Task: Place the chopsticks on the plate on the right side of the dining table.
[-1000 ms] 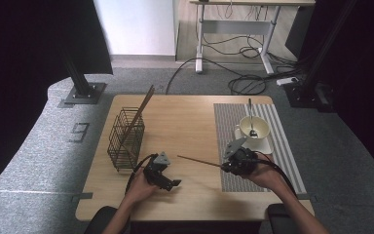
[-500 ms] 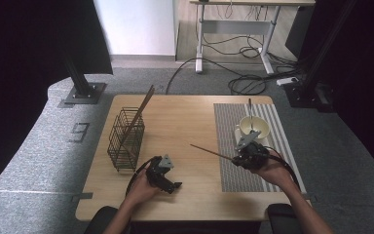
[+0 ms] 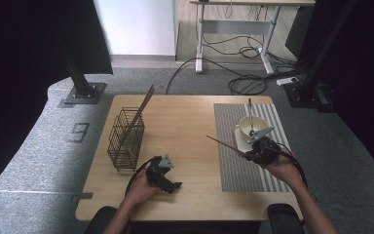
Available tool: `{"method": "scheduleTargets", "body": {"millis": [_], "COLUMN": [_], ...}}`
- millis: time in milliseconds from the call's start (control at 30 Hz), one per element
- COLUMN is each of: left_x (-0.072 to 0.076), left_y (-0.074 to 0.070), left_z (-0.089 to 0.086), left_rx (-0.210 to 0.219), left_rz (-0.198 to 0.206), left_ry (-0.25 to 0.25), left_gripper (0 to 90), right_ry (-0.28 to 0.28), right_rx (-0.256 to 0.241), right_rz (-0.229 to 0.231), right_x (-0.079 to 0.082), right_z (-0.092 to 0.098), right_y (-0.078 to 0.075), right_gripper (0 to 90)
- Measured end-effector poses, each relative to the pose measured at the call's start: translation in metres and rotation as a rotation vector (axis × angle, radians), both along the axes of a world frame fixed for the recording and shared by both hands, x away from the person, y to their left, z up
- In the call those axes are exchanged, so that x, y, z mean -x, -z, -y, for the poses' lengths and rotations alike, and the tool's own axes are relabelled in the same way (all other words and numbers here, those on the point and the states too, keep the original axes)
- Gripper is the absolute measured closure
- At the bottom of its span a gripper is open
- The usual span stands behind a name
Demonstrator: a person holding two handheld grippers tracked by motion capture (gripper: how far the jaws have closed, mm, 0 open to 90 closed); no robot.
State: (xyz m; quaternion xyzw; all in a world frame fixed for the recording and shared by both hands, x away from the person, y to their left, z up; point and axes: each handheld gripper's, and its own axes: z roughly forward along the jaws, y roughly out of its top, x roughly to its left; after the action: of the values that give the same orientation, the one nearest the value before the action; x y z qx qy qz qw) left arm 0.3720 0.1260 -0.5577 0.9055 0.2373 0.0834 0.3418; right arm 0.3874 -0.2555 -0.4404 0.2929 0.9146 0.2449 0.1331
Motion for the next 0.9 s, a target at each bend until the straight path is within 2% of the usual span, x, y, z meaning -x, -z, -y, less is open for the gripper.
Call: {"method": "scheduleTargets", "body": {"millis": [600, 900], "left_x": [0.000, 0.000], "left_y": [0.000, 0.000], "left_z": [0.000, 0.000], "left_rx": [0.001, 0.001], "left_rz": [0.000, 0.000], "left_ry": [0.000, 0.000], "left_gripper": [0.0, 0.0], "right_ry": [0.122, 0.175], "right_rx": [0.024, 0.031], "right_rz": [-0.027, -0.055], "right_x": [-0.027, -0.040], "right_z": [0.028, 0.039], "right_y": [0.020, 0.036], "right_gripper": [83.0, 83.0]}}
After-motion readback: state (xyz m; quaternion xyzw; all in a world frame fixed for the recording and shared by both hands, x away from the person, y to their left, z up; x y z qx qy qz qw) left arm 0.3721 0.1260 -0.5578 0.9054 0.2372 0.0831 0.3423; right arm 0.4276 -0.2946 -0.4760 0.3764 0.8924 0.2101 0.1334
